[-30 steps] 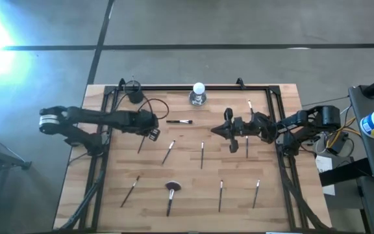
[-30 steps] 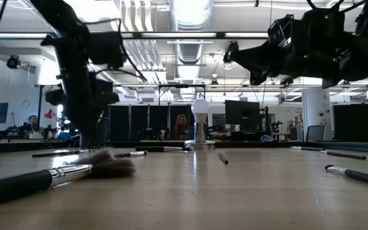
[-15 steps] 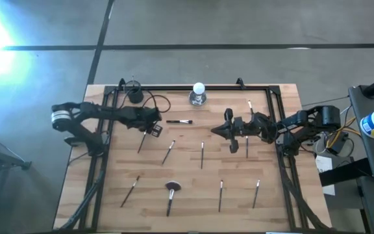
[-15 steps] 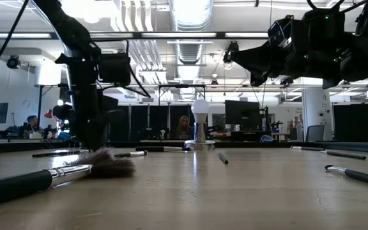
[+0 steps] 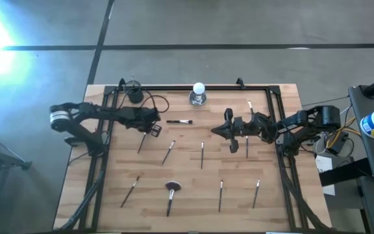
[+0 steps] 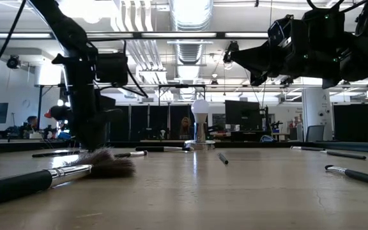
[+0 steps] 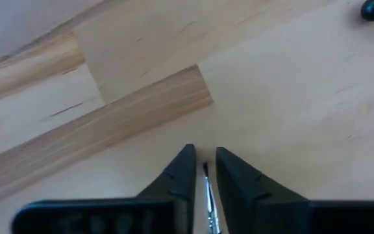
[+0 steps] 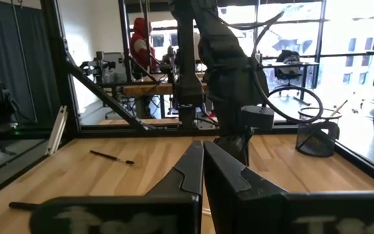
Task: Put items in baskets/containers
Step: Put the black eyeliner brush into the black brush holder
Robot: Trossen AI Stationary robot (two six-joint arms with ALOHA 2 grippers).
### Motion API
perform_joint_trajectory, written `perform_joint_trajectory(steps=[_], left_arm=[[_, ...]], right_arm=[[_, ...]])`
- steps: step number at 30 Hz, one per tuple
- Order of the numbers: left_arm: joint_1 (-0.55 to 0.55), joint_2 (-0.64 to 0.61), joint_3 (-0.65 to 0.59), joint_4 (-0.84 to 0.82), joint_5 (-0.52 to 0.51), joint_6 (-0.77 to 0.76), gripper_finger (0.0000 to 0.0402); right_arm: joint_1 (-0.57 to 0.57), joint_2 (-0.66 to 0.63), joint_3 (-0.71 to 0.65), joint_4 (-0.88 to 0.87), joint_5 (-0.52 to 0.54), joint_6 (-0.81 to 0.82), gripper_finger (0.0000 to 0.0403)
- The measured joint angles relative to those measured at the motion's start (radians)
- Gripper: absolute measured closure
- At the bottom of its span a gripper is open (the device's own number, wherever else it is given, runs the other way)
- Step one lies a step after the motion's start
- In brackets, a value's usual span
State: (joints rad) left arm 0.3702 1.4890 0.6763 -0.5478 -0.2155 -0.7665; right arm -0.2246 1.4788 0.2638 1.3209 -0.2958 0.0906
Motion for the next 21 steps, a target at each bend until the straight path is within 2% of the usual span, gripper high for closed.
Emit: perform_joint_trajectory(steps=[3, 7, 10, 15, 21], left_arm=[[-0.004, 0.0, -0.007, -0.005, 0.0, 0.002, 0.0395], [-0.005, -0.025, 0.025, -0.064, 0.009, 0.038, 0.0401], [-0.008, -0.088, 0.056, -0.159, 0.007, 0.053, 0.0401], [-0.014, -0.244, 0.08, -0.104, -0.115, 0.058, 0.0401], [-0.027, -0.404, 0.036, 0.103, -0.281, 0.096, 0.0401]], right_arm=[[0.0, 0.0, 0.0, 0.0, 0.0, -0.001, 0.0394], [0.0, 0.0, 0.0, 0.0, 0.0, -0.004, 0.0394], [0.0, 0.0, 0.0, -0.001, 0.003, -0.004, 0.0394], [0.0, 0.002, 0.0, -0.002, 0.003, -0.009, 0.0394], [0.0, 0.002, 0.0, -0.004, 0.007, -0.015, 0.0394]])
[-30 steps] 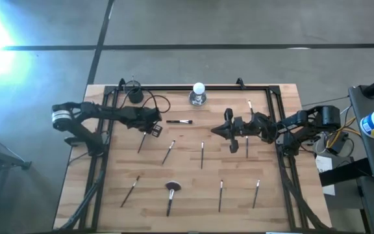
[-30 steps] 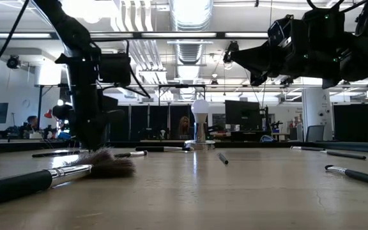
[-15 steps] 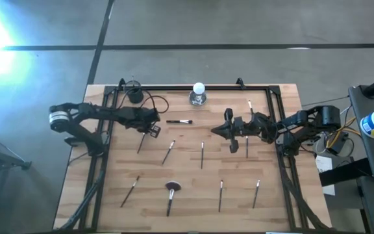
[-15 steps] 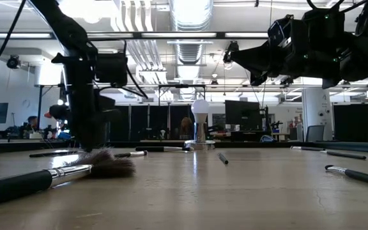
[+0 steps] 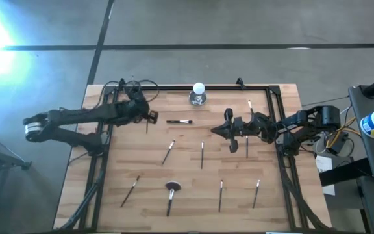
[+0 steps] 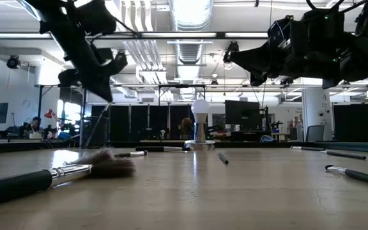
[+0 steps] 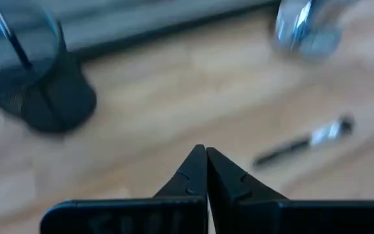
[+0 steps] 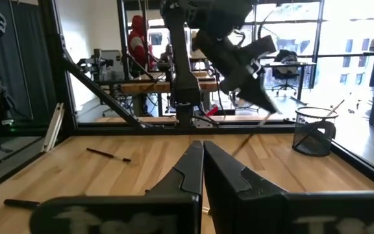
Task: Put items in baskets/containers
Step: Put the black eyeliner brush into the black brush holder
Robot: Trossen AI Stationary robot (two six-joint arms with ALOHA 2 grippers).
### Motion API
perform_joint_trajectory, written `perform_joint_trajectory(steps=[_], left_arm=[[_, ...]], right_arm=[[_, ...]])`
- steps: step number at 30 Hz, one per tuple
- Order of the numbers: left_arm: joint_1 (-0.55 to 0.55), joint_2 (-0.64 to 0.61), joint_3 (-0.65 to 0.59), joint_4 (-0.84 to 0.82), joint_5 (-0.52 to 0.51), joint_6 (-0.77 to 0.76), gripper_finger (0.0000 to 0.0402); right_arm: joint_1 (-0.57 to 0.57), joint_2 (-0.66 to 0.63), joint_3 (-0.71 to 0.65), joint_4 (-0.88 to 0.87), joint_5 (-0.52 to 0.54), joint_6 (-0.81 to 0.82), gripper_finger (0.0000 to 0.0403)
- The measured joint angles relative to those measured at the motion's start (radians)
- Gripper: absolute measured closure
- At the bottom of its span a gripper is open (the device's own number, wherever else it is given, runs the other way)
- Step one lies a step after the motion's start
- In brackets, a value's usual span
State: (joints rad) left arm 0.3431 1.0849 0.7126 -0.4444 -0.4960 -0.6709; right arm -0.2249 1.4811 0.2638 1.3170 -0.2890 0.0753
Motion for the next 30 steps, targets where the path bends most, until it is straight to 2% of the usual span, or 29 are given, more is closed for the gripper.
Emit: perform_joint_trajectory(steps=[4, 9, 17, 22, 30], left_arm=[[0.013, -0.046, -0.018, 0.114, -0.049, 0.073, 0.0401], [0.062, -0.069, -0.015, 0.138, -0.072, 0.161, 0.0401], [0.204, -0.112, 0.014, 0.191, -0.165, 0.329, 0.0401], [0.329, -0.116, 0.046, 0.27, -0.157, 0.436, 0.0401], [0.549, -0.095, 0.052, 0.367, -0.04, 0.506, 0.0401]], right_arm=[[0.0, 0.0, 0.0, -0.001, 0.0, 0.0, 0.0394], [0.0, 0.0, 0.0, -0.001, 0.0, 0.0, 0.0394], [0.0, 0.0, 0.0, -0.001, 0.001, 0.001, 0.0394], [0.0, 0.0, 0.0, -0.001, 0.001, 0.0, 0.0394], [0.0, 0.0, 0.0, 0.0, 0.001, 0.0, 0.0394]])
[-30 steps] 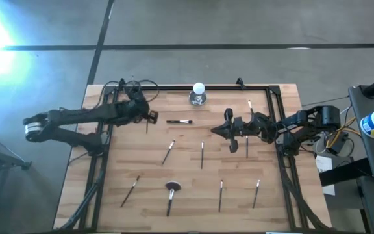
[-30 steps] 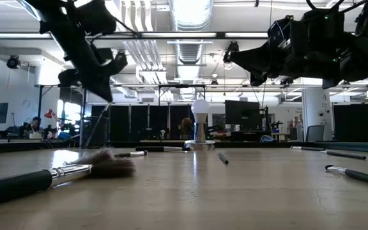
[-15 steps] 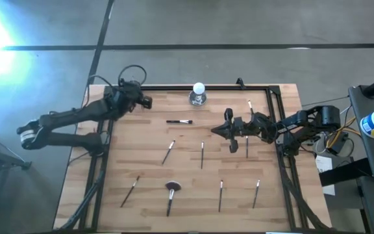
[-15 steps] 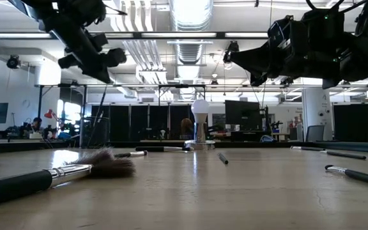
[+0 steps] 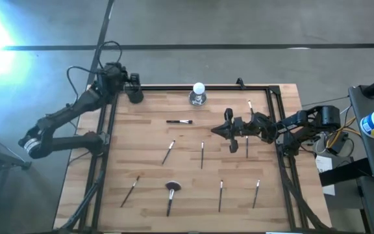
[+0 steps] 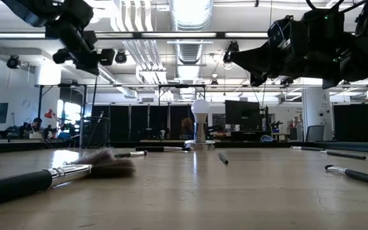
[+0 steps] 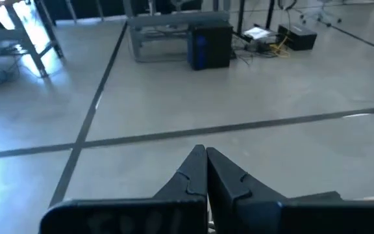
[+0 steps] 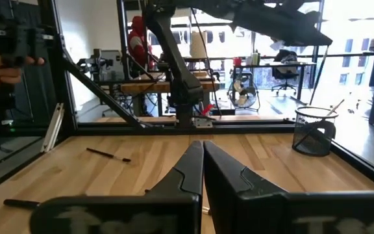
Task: Put items in baskets/containers
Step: Put the black eyeliner brush into the black brush holder
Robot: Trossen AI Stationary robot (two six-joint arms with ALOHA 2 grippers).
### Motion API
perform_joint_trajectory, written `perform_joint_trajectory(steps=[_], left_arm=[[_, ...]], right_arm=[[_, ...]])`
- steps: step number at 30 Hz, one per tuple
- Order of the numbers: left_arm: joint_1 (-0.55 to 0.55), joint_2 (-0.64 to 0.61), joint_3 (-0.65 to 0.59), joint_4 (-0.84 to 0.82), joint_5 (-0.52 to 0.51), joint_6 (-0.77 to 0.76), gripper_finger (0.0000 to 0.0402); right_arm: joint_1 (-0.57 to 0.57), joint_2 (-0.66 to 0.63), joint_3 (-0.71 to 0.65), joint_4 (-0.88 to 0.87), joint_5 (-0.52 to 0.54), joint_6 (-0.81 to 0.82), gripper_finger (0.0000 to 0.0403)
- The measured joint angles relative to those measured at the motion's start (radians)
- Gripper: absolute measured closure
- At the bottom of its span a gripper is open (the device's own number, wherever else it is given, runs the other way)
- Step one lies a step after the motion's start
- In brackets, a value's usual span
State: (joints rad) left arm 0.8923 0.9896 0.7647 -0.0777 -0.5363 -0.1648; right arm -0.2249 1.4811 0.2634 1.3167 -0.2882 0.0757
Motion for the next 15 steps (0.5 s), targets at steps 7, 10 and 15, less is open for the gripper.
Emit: perform_joint_trajectory(steps=[7, 10, 15], left_arm=[[0.071, 0.095, -0.002, 0.006, 0.091, -0.01, 0.0401], [0.072, 0.15, -0.002, 0.003, 0.109, -0.024, 0.0402], [0.075, 0.236, -0.002, -0.037, 0.11, -0.046, 0.0402]], right_arm=[[0.0, 0.0, 0.0, 0.0, 0.0, -0.001, 0.0394], [0.0, 0.0, 0.0, 0.0, 0.0, -0.003, 0.0394], [0.0, 0.0, 0.0, 0.0, 0.0, -0.004, 0.0394]])
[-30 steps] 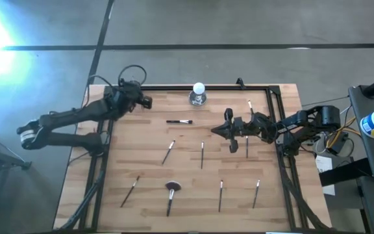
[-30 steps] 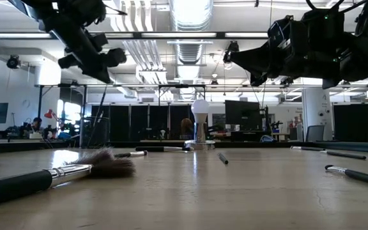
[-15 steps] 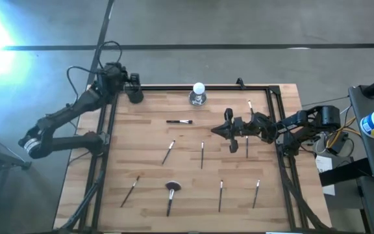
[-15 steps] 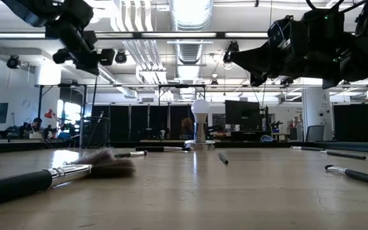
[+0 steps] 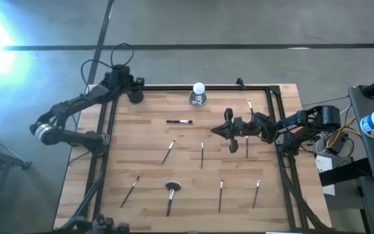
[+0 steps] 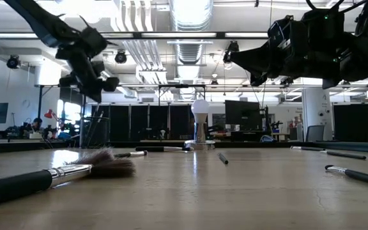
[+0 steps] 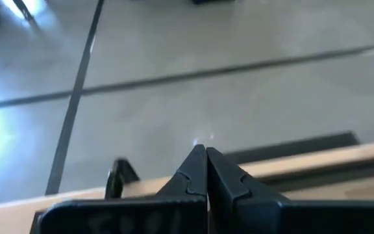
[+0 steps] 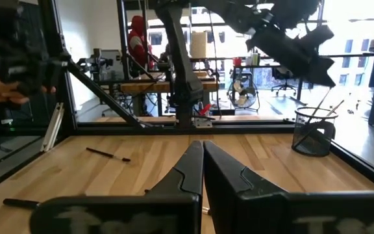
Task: Put items in baskets/containers
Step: Put the black eyeliner brush into the black brush holder
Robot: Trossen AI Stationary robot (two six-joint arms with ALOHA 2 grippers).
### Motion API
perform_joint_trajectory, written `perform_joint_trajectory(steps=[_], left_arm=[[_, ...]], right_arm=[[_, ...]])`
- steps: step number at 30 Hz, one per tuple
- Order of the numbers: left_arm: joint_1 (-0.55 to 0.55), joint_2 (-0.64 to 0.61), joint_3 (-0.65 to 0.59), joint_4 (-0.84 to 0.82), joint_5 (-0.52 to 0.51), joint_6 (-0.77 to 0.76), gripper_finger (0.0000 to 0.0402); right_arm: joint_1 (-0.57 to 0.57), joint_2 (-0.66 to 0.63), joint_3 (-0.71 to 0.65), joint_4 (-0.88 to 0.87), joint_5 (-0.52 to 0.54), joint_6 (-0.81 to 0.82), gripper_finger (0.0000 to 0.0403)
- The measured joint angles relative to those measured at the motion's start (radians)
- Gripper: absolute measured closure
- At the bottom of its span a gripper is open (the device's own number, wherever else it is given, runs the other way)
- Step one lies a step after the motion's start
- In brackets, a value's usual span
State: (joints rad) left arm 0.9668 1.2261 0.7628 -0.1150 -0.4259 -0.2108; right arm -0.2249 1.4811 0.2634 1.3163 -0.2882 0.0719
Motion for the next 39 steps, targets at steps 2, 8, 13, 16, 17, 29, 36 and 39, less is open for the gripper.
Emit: perform_joint_trajectory(steps=[2, 8, 13, 16, 17, 29, 36, 39], left_arm=[[0.0, 0.027, 0.0, -0.001, 0.0, 0.0, 0.0402], [0.0, 0.071, 0.0, -0.014, -0.003, -0.036, 0.0401], [0.0, 0.064, 0.0, -0.075, -0.014, -0.048, 0.039], [0.0, 0.035, 0.0, -0.089, -0.013, -0.03, 0.0377], [0.0, 0.025, 0.0, -0.089, -0.012, -0.023, 0.0372], [-0.135, -0.228, -0.135, 0.106, 0.337, 0.053, 0.0386], [-0.409, -0.276, -0.404, 0.58, 0.485, 0.034, 0.0401], [-0.516, -0.244, -0.497, 0.78, 0.492, 0.033, 0.0401]], right_arm=[[0.0, 0.0, 0.0, 0.0, 0.0, 0.0, 0.0394], [0.0, 0.0, 0.0, -0.001, 0.0, -0.001, 0.0394], [0.0, 0.0, 0.0, -0.002, 0.0, -0.001, 0.0394], [0.0, 0.0, 0.0, -0.002, 0.0, 0.002, 0.0394], [0.0, 0.0, 0.0, -0.002, 0.0, 0.003, 0.0394], [0.0, -0.008, 0.0, -0.013, 0.055, 0.076, 0.0394], [0.039, -0.149, 0.029, -0.393, 0.26, 0.137, 0.0394], [0.07, -0.255, 0.099, -0.75, 0.38, 0.189, 0.0394]])
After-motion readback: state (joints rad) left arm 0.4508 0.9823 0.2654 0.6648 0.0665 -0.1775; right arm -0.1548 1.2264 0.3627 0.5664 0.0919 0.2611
